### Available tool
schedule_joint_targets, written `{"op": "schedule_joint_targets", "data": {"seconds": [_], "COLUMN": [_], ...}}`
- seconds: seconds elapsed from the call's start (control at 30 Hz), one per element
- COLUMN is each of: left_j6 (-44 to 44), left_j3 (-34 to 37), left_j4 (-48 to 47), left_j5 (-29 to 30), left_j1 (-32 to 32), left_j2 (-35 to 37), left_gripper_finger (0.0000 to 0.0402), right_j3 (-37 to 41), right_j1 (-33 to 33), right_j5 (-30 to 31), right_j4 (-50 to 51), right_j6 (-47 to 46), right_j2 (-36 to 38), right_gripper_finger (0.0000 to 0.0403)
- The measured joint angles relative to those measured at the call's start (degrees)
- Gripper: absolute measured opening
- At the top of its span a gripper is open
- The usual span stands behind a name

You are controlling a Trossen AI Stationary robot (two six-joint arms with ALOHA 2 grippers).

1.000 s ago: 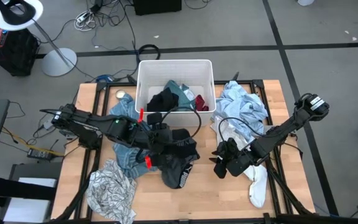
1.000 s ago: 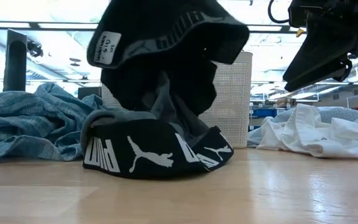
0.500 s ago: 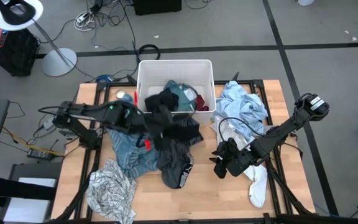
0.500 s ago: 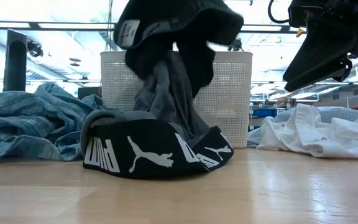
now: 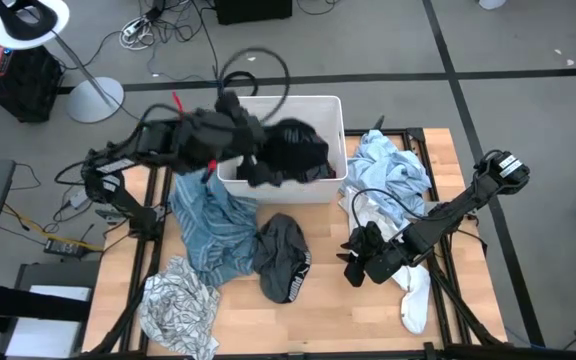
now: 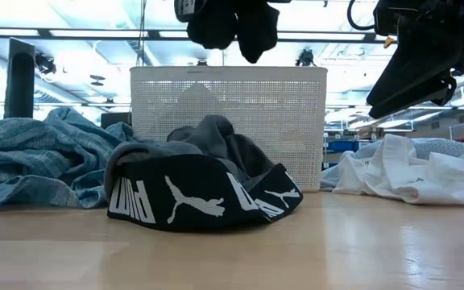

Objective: Sort clothes
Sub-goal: Put the black boxers into the laundry bin, then put the gray boxers into the laundry bin

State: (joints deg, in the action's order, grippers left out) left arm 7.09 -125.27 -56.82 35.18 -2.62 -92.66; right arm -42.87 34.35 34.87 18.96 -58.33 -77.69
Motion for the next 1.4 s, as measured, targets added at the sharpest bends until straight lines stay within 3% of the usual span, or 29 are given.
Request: {"op": "schedule_joint_targets", "data": {"seconds": [0.23,0.57,0.9,1.0,1.1,1.4], "left_j6": [9.03,9.37,4.15,2.71,2.13,1.91], "left_j3": [-0.17,-0.09,-0.09,-0.07,-0.07,-0.07], "left_j4": [4.92,5.39,-2.94,-6.12,-7.27,-4.69], "left_j5": [0.13,-0.65,-12.0,-19.13,-25.18,-31.11], "left_j1": [6.37,15.12,21.4,22.42,22.57,22.5], "left_j2": [-0.04,-1.91,-10.19,-13.34,-16.5,-23.16], "left_gripper_finger": [0.0013,0.0031,0.0113,0.0131,0.0137,0.0137], "right_j3": [0.0,0.0,0.0,0.0,0.0,0.0], "right_j1": [0.0,0.0,0.0,0.01,0.0,0.02], "right_j5": [0.0,0.0,0.02,0.02,0.02,0.02], "right_j4": [0.12,0.42,1.05,1.12,1.37,1.4], "right_j6": [0.0,0.02,0.04,0.04,0.04,0.04], "right_j2": [0.0,0.0,0.0,0.0,0.0,0.0], "right_gripper_finger": [0.015,0.015,0.015,0.015,0.015,0.015]}}
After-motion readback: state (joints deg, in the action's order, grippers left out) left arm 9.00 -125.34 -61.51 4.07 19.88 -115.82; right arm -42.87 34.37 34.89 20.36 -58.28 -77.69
